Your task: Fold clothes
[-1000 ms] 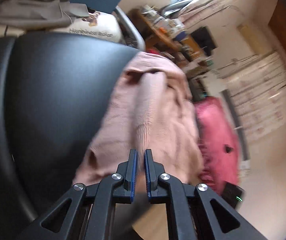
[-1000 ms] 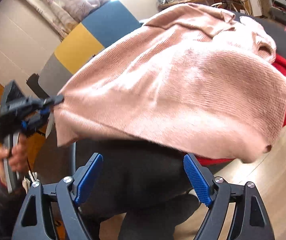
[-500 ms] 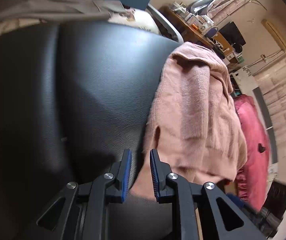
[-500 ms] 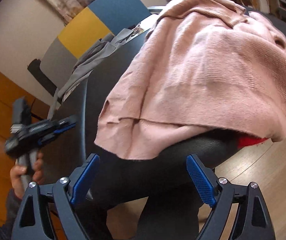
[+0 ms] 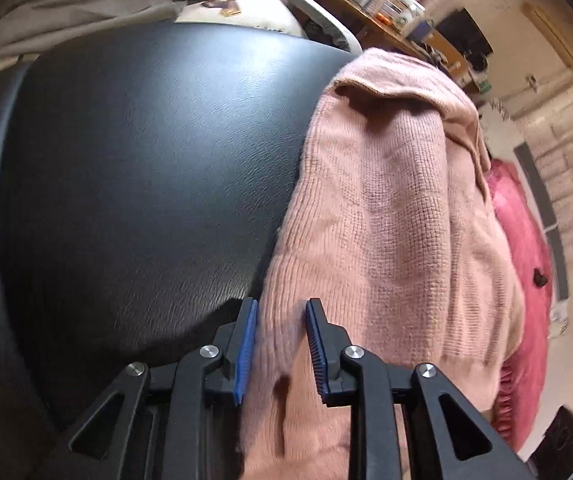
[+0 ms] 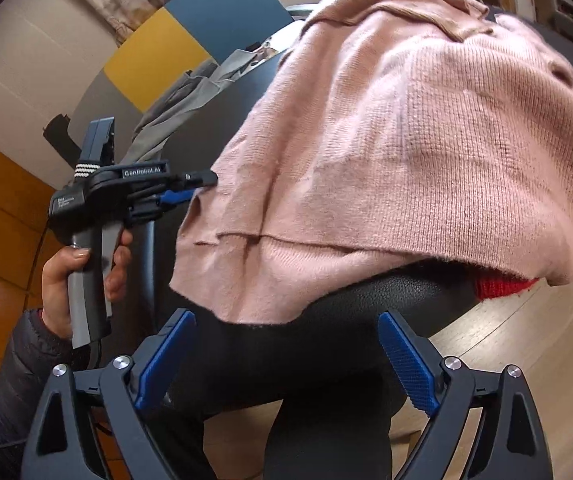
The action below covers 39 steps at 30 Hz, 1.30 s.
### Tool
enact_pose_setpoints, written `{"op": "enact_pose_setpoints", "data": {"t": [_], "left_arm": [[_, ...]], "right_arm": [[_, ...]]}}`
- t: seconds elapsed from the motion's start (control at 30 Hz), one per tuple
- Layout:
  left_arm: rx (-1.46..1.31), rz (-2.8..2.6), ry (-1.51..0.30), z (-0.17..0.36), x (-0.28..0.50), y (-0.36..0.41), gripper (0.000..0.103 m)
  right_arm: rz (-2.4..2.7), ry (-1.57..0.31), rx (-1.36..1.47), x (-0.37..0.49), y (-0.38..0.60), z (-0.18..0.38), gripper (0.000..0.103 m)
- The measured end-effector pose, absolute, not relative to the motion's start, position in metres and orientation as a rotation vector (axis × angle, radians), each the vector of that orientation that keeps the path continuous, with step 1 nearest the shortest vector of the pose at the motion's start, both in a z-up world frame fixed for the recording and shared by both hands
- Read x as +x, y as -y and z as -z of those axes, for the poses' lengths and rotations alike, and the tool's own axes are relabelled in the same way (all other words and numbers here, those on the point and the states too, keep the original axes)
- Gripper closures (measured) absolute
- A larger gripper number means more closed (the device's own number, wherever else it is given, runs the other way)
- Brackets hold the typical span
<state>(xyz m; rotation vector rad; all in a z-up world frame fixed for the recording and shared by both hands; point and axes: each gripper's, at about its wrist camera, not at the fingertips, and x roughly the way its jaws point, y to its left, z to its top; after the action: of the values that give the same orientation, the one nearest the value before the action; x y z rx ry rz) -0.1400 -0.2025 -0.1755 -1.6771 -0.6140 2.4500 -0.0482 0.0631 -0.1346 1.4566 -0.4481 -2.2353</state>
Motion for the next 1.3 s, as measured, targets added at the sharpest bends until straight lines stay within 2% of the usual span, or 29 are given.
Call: {"op": "enact_pose_setpoints", "data": {"t": [0.03, 0.07, 0.13, 0.27, 0.33, 0.47, 0.57, 0.8, 0.93, 1.0, 1.17, 1.3], "left_arm": [[-1.679, -2.471, 0.548, 0.173, -0.141, 0.200, 0.098], [-1.678, -2.491, 0.486, 0.171, -0.141, 0.197, 0.098], [-1.645, -2.512, 0.524, 0.163, -0.131, 0.202, 0.099], [-1.506, -2.565, 0.808, 0.141, -0.080, 0.248, 0.099], [-1.479, -2.562, 0.860, 0.138, -0.054, 0.261, 0.099], [-1.524, -2.572, 0.710, 0.147, -0.024, 0.243, 0.099], [-1.518, -2.584, 0.716, 0.151, -0.001, 0.234, 0.098], [-1.596, -2.603, 0.827, 0.169, 0.008, 0.254, 0.097], [-1.593, -2.583, 0.940, 0.174, 0.006, 0.261, 0.092], [-1.562, -2.636, 0.883, 0.170, 0.005, 0.256, 0.089], [-1.600, -2.586, 0.739, 0.172, 0.006, 0.243, 0.088], [-1.566, -2.606, 0.639, 0.173, -0.006, 0.225, 0.087]], "right_arm": [[2.238, 0.449, 1.454, -0.051, -0.064, 0.135, 0.009], [2.244, 0.439, 1.452, -0.055, -0.063, 0.135, 0.009], [2.266, 0.391, 1.442, -0.062, -0.060, 0.131, 0.009], [2.297, 0.328, 1.390, -0.070, -0.056, 0.118, 0.009], [2.291, 0.341, 1.384, -0.072, -0.059, 0.118, 0.009], [2.255, 0.498, 1.370, -0.084, -0.076, 0.121, 0.009], [2.279, 0.607, 1.300, -0.090, -0.089, 0.108, 0.009], [2.233, 0.669, 1.260, -0.123, -0.095, 0.087, 0.008], [2.173, 0.915, 1.127, -0.172, -0.100, 0.077, 0.016], [2.165, 0.989, 1.114, -0.205, -0.094, 0.079, 0.022], [2.218, 1.097, 1.183, -0.284, -0.071, 0.094, 0.030], [2.350, 1.087, 1.320, -0.333, -0.059, 0.112, 0.031]]}}
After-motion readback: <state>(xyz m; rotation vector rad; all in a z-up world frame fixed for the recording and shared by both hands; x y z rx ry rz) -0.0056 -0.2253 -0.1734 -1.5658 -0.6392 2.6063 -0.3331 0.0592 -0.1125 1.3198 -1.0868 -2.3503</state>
